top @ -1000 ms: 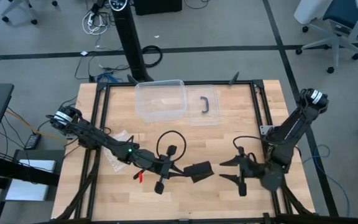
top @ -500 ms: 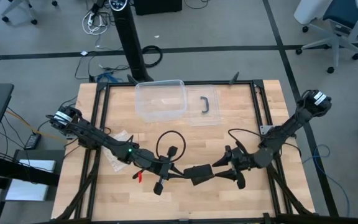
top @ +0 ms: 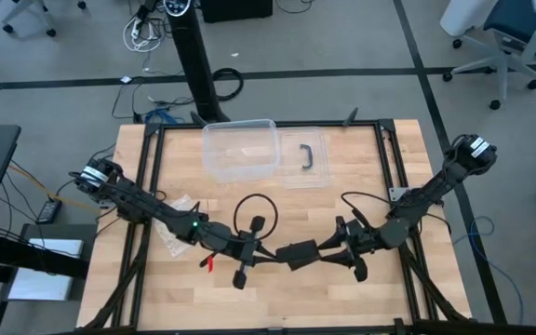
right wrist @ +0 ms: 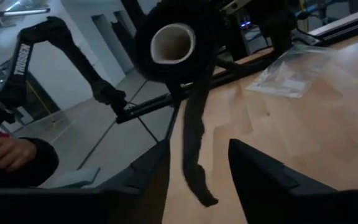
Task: Roll bandage
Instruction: Roll the black bandage
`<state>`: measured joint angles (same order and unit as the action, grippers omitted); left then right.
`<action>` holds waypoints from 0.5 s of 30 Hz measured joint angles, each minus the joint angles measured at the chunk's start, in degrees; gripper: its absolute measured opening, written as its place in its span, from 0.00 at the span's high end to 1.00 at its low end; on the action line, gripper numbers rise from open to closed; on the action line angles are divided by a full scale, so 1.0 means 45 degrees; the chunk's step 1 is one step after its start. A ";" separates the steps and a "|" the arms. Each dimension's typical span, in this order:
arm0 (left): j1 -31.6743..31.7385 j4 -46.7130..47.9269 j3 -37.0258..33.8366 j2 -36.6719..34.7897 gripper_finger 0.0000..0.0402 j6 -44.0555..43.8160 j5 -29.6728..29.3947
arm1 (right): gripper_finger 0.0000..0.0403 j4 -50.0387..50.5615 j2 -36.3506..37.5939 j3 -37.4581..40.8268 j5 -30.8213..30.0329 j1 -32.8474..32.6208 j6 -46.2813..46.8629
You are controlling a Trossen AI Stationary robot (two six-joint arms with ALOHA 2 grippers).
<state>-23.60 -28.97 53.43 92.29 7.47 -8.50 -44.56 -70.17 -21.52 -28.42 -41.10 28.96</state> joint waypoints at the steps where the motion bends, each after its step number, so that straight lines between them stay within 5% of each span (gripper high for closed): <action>1: 0.0059 -0.0048 0.0000 0.0000 1.00 0.0012 -0.0041 | 0.62 0.0000 0.0000 0.0000 -0.0001 0.0004 0.0092; 11: 0.0162 -0.0487 0.0000 0.0000 1.00 0.0286 -0.0085 | 0.62 0.0155 -0.0010 -0.0005 0.0133 0.0362 0.0389; 15: 0.0227 -0.0566 0.0000 0.0000 1.00 0.0326 -0.0310 | 0.72 0.0149 -0.0010 -0.0005 0.0165 0.0407 0.0201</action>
<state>-22.58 -31.51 53.43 92.29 8.94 -9.90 -43.89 -70.22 -21.54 -27.68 -39.27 29.87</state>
